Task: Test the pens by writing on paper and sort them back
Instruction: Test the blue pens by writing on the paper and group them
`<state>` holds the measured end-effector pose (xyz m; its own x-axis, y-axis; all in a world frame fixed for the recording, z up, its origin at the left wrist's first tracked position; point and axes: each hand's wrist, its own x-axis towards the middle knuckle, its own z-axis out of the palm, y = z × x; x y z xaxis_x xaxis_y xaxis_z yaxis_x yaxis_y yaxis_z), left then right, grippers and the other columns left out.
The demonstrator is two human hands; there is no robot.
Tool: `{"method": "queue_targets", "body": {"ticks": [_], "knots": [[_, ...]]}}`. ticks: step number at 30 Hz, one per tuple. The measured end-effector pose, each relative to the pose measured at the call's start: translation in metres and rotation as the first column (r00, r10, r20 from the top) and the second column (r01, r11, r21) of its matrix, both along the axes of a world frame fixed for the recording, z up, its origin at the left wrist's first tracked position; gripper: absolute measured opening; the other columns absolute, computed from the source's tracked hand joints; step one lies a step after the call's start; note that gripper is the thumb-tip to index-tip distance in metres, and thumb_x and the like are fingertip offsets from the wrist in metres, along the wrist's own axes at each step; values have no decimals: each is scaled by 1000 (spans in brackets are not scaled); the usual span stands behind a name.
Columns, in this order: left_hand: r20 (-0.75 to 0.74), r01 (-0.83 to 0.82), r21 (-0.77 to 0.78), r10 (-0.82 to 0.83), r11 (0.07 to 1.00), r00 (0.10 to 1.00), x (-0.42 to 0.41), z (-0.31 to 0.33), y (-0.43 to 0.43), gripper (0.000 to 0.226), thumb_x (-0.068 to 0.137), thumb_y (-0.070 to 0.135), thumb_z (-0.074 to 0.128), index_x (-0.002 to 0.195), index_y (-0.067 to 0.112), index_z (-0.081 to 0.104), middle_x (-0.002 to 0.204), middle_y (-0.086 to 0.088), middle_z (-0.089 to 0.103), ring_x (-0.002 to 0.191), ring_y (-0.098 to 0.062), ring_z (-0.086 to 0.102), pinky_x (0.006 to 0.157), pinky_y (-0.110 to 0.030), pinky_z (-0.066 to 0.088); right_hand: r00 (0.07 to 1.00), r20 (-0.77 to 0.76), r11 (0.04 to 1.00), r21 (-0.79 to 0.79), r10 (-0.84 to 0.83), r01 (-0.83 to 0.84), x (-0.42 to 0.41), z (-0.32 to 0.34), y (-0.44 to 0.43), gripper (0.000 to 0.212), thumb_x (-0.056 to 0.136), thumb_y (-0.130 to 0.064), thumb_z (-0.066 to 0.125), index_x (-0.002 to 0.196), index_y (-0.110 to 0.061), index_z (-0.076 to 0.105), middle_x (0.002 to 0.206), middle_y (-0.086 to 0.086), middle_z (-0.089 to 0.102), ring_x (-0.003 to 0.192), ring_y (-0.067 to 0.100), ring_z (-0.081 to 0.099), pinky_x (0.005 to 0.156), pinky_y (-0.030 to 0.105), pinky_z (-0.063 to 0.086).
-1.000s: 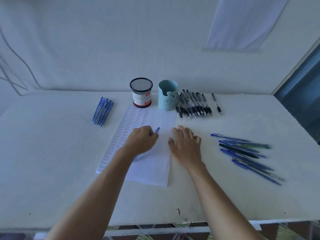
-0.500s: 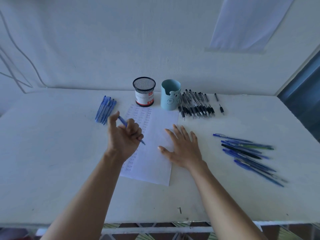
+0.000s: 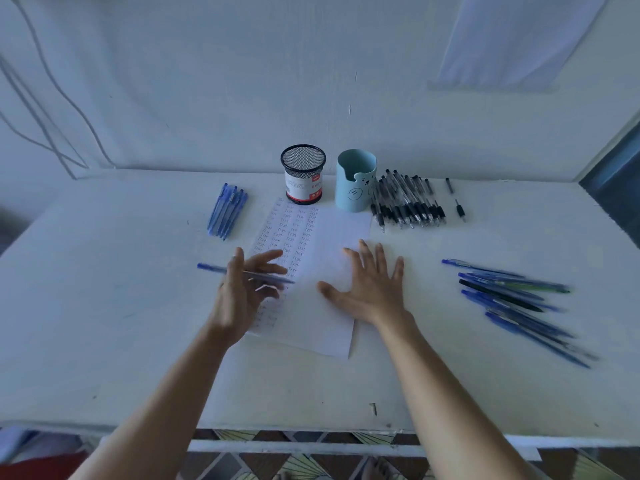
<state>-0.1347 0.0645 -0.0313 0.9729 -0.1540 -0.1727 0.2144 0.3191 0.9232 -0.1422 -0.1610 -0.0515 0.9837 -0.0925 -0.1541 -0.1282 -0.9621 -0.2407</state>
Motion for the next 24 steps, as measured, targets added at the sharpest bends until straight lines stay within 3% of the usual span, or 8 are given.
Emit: {"method": "queue_targets", "body": {"ticks": [2, 5, 7, 10, 12, 16, 19, 24], "knots": [[44, -21, 127, 16, 992, 999, -6, -4, 2, 51, 103, 40, 42, 100, -4, 67, 83, -19, 65, 66, -30, 66, 61, -33, 56, 1000, 6, 1000, -5, -1, 1, -1, 0, 0, 96, 78, -89, 29, 155, -36, 9, 166, -8, -7, 152, 23, -16, 116, 62, -13], [155, -80, 320, 31, 944, 987, -13, -7, 7, 20, 88, 13, 71, 79, -2, 62, 82, -11, 68, 74, -32, 71, 70, -39, 61, 1000, 21, 1000, -25, -4, 5, -2, -1, 1, 99, 74, -93, 24, 154, -38, 8, 166, -10, -6, 152, 24, -14, 116, 63, -11], [191, -103, 438, 19, 893, 981, -14, -7, 10, 21, 82, -1, 79, 74, -2, 59, 76, -3, 68, 68, -29, 69, 60, -39, 60, 1000, 27, 999, -38, -7, 8, -2, -2, 2, 99, 73, -94, 23, 154, -39, 9, 166, -10, -6, 152, 24, -13, 116, 63, -10], [193, -129, 546, 26, 828, 981, -13, -4, 12, 31, 82, 1, 78, 66, 0, 52, 63, -11, 69, 46, -28, 57, 42, -33, 49, 999, 37, 999, -41, -9, 10, -2, -3, 2, 99, 73, -94, 23, 154, -39, 9, 166, -9, -5, 153, 24, -12, 116, 64, -9], [185, -158, 574, 61, 803, 981, -13, -6, 14, 39, 75, -1, 73, 57, 8, 39, 49, -10, 59, 40, -22, 45, 43, -26, 36, 999, 39, 999, -42, -10, 12, -2, -4, 1, 98, 73, -94, 23, 154, -39, 9, 166, -9, -5, 153, 23, -12, 116, 64, -9], [217, -171, 669, 30, 723, 976, -12, -9, 19, 32, 50, 8, 54, 57, 11, 23, 51, -1, 25, 53, -17, 27, 51, -31, 22, 999, 36, 999, -42, -11, 13, -2, -5, 1, 98, 74, -94, 23, 154, -40, 9, 166, -10, -6, 152, 23, -13, 116, 63, -10], [254, -167, 715, -30, 679, 967, -14, -6, 19, 29, 49, 9, 50, 56, 13, 23, 51, 5, 23, 53, -13, 23, 47, -28, 17, 999, 35, 999, -43, -14, 15, -1, -5, 1, 98, 73, -94, 23, 154, -40, 9, 166, -10, -6, 153, 23, -13, 116, 63, -10], [286, -148, 711, -91, 687, 954, -16, -9, 19, 26, 52, 7, 46, 56, 15, 22, 53, 6, 20, 53, -9, 20, 46, -22, 15, 999, 37, 999, -37, -17, 19, -1, -6, 1, 98, 73, -94, 23, 154, -41, 9, 166, -10, -6, 153, 23, -12, 116, 62, -11]]}}
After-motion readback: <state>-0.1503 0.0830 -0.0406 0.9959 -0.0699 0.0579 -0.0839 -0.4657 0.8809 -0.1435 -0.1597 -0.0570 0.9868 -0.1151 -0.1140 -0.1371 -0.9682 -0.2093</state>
